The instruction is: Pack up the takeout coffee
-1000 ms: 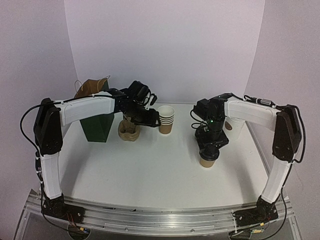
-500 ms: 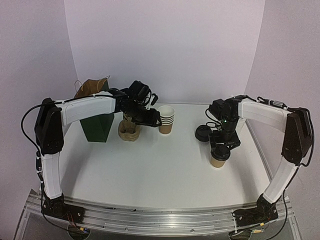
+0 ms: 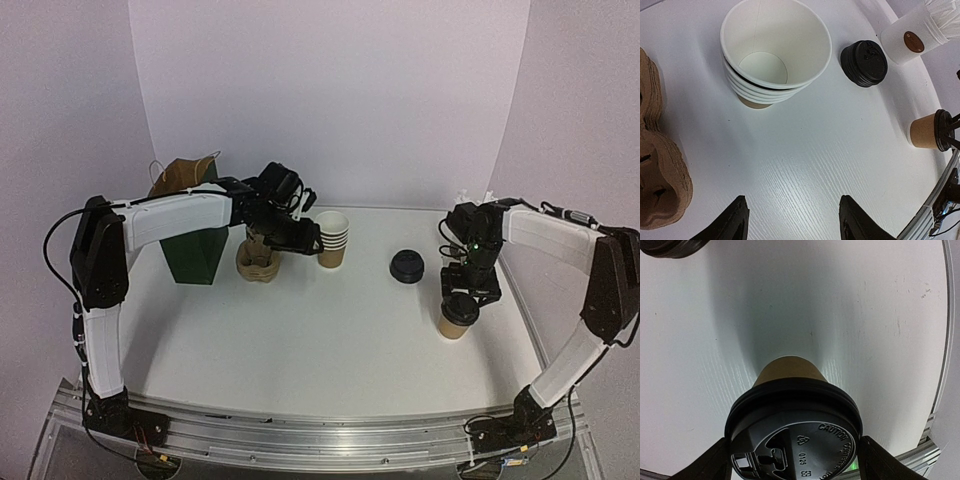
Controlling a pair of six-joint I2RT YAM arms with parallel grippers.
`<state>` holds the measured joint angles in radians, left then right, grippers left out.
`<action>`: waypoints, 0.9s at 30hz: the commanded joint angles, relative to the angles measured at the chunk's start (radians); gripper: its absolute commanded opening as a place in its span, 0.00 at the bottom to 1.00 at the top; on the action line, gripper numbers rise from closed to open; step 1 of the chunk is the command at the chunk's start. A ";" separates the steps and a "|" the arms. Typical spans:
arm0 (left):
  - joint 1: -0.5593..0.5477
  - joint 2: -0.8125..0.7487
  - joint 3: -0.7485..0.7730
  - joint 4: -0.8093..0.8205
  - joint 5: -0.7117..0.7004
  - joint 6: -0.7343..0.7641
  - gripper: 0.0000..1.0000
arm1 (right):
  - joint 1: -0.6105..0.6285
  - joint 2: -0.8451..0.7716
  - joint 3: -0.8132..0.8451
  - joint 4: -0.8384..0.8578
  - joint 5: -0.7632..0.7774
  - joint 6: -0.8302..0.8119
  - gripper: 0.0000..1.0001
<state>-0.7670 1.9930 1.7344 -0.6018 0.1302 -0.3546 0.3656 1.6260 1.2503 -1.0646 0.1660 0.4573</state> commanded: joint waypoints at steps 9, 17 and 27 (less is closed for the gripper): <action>-0.003 0.008 0.053 0.002 0.019 0.024 0.61 | -0.031 -0.116 -0.062 0.006 0.032 0.092 0.85; -0.003 0.006 0.052 0.000 0.020 0.026 0.61 | -0.039 -0.119 -0.107 0.019 0.016 0.119 0.85; -0.002 0.001 0.054 -0.001 0.022 0.025 0.61 | -0.040 -0.127 -0.102 0.030 0.011 0.126 0.96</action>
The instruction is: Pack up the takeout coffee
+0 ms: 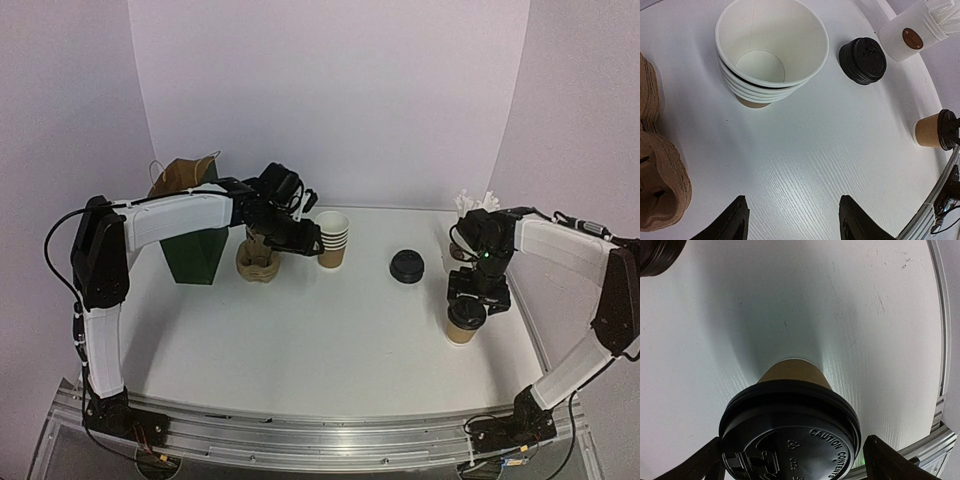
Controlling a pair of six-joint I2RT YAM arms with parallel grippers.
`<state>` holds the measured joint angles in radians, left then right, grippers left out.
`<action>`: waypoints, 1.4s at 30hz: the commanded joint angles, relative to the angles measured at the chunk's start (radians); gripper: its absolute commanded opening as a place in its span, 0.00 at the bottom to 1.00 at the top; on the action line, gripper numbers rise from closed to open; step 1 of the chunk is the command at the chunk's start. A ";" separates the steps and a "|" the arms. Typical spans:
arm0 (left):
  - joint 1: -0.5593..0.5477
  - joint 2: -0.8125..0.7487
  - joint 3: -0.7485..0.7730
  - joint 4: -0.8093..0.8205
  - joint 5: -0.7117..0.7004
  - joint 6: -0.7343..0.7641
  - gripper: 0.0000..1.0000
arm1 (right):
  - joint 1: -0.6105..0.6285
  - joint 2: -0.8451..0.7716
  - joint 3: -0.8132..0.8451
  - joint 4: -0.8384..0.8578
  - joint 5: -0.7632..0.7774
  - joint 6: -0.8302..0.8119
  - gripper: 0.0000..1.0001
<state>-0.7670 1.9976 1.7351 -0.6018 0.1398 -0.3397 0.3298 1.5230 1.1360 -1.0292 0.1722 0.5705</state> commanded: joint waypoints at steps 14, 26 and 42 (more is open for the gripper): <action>-0.003 -0.017 0.116 -0.021 0.002 0.002 0.61 | -0.004 0.036 0.352 -0.095 -0.014 -0.075 0.98; 0.020 -0.067 0.350 -0.167 -0.204 0.034 0.62 | 0.172 0.258 0.695 -0.095 -0.062 -0.118 0.98; 0.158 -0.265 0.436 -0.258 -0.632 0.047 0.84 | 0.205 0.382 0.812 -0.010 -0.229 -0.067 0.98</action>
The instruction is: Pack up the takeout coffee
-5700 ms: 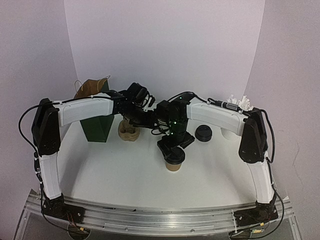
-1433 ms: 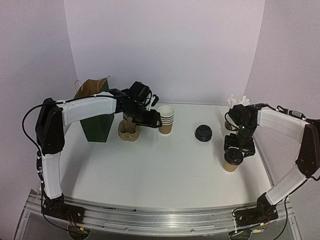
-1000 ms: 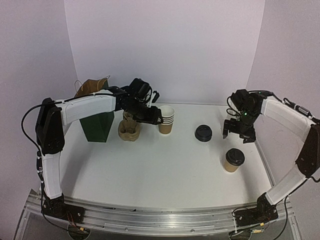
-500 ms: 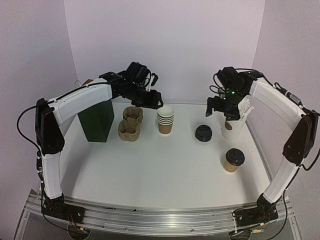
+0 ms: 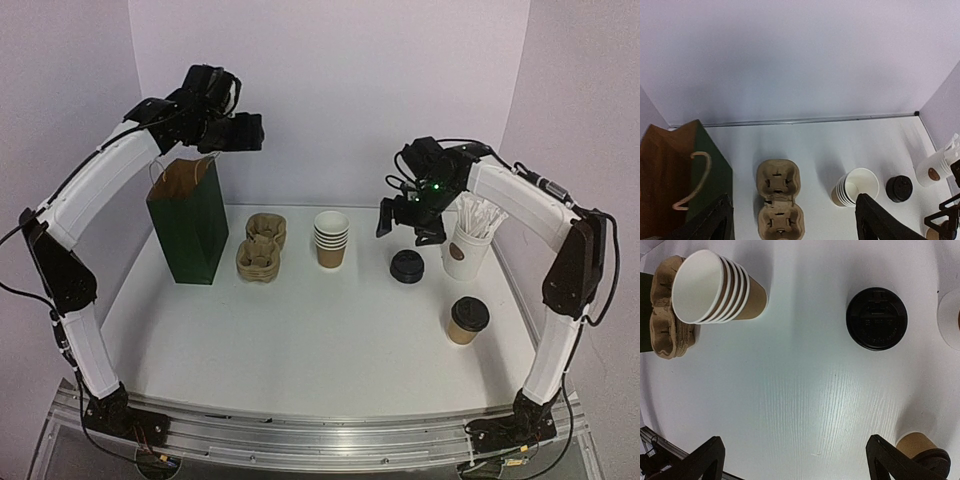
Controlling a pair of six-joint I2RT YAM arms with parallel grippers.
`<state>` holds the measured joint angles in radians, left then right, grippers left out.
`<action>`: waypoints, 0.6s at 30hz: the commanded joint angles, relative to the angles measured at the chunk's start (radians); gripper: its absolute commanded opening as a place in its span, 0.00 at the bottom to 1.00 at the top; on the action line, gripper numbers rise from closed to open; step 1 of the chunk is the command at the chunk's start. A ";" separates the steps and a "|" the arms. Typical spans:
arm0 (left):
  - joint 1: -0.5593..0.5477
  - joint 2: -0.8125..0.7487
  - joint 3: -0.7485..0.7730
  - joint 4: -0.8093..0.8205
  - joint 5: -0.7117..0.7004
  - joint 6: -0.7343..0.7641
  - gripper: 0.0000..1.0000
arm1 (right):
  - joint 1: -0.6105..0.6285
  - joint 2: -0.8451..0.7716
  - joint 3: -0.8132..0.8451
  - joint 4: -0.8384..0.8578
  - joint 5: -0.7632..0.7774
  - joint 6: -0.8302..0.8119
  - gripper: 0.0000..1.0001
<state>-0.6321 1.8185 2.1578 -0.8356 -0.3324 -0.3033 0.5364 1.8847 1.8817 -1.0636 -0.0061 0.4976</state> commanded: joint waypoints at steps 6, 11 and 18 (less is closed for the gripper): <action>0.094 -0.160 -0.056 -0.040 -0.223 -0.011 0.84 | -0.002 0.047 0.122 0.028 -0.094 0.004 0.98; 0.117 -0.212 -0.143 -0.034 -0.237 -0.006 0.85 | 0.006 0.070 0.163 0.030 -0.101 0.003 0.97; 0.157 -0.277 -0.226 -0.028 -0.195 -0.025 0.85 | 0.147 0.256 0.482 -0.039 -0.090 -0.134 0.96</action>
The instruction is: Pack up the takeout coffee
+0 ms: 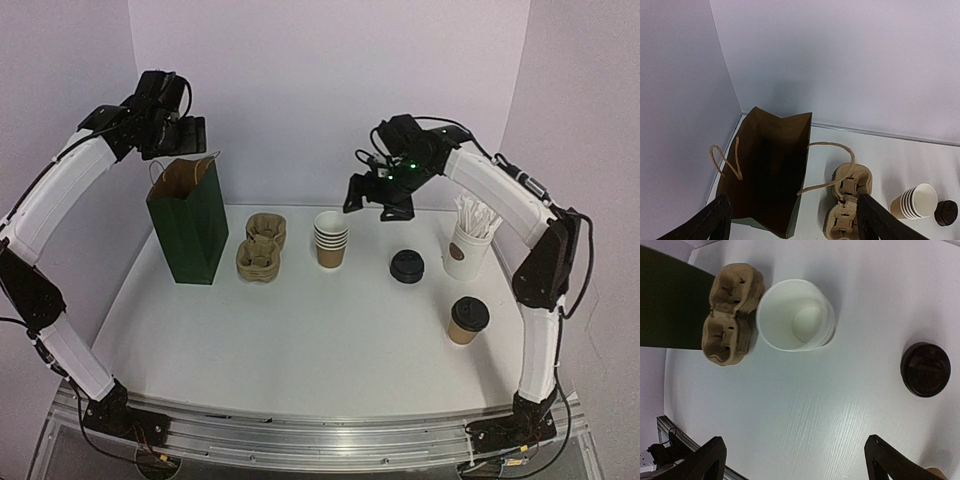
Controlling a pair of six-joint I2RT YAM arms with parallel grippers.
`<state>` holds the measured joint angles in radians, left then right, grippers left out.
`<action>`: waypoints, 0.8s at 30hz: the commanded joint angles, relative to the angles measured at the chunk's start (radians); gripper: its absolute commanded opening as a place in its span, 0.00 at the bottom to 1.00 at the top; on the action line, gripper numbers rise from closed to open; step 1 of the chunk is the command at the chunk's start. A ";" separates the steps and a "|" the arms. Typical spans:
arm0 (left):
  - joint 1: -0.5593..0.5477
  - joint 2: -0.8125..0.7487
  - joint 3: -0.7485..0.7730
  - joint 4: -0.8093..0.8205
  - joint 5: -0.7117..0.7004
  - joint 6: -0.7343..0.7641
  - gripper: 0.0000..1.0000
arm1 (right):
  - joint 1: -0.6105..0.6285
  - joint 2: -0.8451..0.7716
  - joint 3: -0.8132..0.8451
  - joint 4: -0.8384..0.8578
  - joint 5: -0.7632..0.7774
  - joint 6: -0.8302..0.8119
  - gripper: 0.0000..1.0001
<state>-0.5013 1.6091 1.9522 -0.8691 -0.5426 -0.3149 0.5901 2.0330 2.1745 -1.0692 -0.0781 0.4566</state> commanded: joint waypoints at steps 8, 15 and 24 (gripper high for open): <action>0.032 -0.054 0.029 -0.049 0.123 -0.017 0.85 | 0.168 0.311 0.480 -0.092 0.022 -0.256 0.96; -0.019 -0.001 0.053 -0.076 0.291 -0.135 0.77 | 0.187 0.250 0.389 0.027 0.188 -0.253 0.96; -0.154 0.227 0.188 -0.282 0.278 -0.565 0.75 | 0.181 0.135 0.256 0.068 0.446 -0.256 0.98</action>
<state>-0.6259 1.7911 2.1465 -1.0716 -0.3063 -0.6453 0.7781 2.2957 2.4699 -1.0478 0.2229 0.2098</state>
